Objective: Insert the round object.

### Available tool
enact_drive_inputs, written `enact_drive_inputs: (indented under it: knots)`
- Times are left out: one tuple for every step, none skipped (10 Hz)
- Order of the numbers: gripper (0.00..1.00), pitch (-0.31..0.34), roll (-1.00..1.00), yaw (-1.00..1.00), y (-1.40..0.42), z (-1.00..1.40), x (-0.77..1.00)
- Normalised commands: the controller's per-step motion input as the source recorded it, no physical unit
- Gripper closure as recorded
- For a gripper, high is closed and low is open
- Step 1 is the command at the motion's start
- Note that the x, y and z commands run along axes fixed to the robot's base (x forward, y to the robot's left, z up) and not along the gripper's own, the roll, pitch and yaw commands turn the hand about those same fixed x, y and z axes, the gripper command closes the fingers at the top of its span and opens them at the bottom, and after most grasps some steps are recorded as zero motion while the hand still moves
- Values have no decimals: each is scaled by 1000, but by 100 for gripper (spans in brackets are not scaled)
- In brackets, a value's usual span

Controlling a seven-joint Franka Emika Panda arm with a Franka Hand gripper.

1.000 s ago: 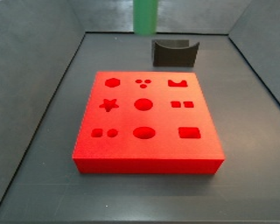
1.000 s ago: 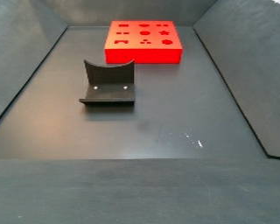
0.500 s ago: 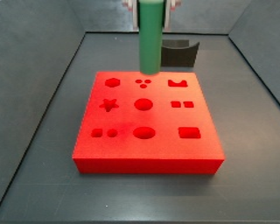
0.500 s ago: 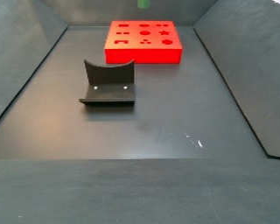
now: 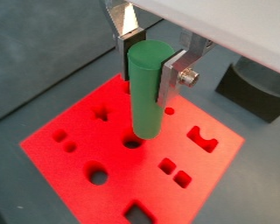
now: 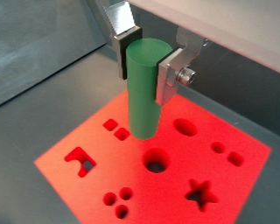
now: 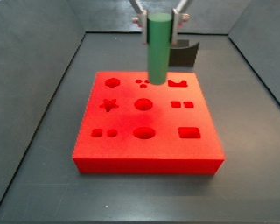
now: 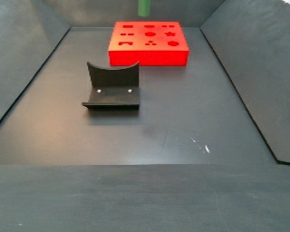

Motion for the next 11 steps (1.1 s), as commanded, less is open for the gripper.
enact_drive_inputs:
  knots:
    - [100, 0, 20, 0, 0, -83, 0]
    - [100, -6, 0, 0, 0, -200, 0]
    - [100, -26, -57, 0, 0, -366, 0]
    - [100, -23, -29, 0, 0, -406, 0]
    - [100, -24, -4, 0, 0, -411, 0]
    - [100, -14, 0, 0, 0, -377, 0]
    - [100, -1, 47, 0, 0, -277, -100]
    - [100, -23, 23, -29, 0, -211, -289]
    - [100, -36, 1, -6, 0, -189, -234]
    - [100, -24, 17, 0, 0, -189, -111]
    - [100, -13, 44, 0, 0, -203, -11]
